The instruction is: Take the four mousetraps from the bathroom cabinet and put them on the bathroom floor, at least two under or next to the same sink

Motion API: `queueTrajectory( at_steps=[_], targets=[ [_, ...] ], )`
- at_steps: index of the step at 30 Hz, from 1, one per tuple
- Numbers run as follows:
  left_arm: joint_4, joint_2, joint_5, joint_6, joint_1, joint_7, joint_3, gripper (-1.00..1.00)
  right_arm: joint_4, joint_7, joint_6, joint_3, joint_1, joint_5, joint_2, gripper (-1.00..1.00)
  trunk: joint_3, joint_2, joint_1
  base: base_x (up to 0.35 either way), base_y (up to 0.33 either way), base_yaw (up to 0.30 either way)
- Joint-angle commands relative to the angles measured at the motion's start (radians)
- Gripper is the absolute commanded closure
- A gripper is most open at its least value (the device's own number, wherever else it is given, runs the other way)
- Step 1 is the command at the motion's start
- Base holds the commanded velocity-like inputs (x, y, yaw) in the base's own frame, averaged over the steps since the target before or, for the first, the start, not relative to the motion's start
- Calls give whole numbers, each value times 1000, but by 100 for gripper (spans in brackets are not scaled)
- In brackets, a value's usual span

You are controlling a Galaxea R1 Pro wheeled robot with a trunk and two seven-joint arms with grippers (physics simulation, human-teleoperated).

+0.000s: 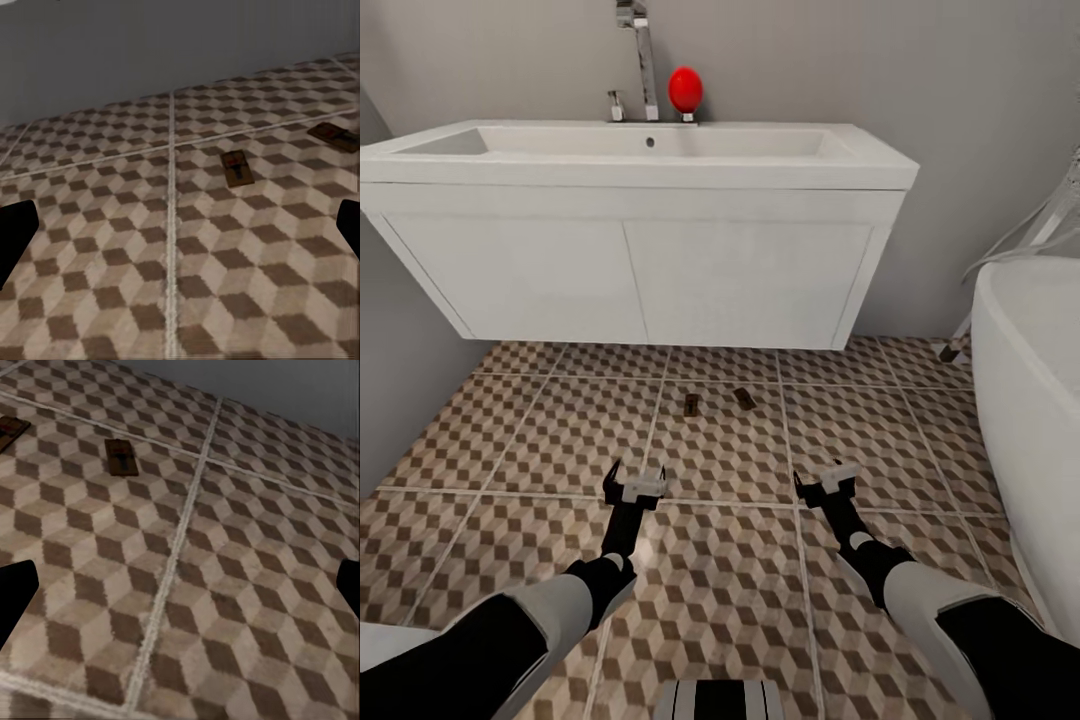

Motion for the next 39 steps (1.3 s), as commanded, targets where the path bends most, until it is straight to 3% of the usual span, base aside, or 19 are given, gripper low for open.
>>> queueTrajectory(
  at_steps=[1,9,14,39],
  targets=[
    [4,-1,7,-8,4,0,-9,-100,1,-10,-2,7,4,-1,-4,-100,3,0,-1,0,0,0],
    [5,7,7,-15,41,-36,-9,-100,1,-9,-10,7,41,-45,-35,-100,34,2,-4,0,0,0],
    [5,13,7,-15,58,-52,-9,-100,1,-9,-10,7,50,-51,-42,-100,54,3,-6,0,0,0],
    [5,17,8,-8,69,-58,-7,-100,2,-8,-10,7,55,-52,-41,-100,150,9,-18,0,0,0]
  ],
)
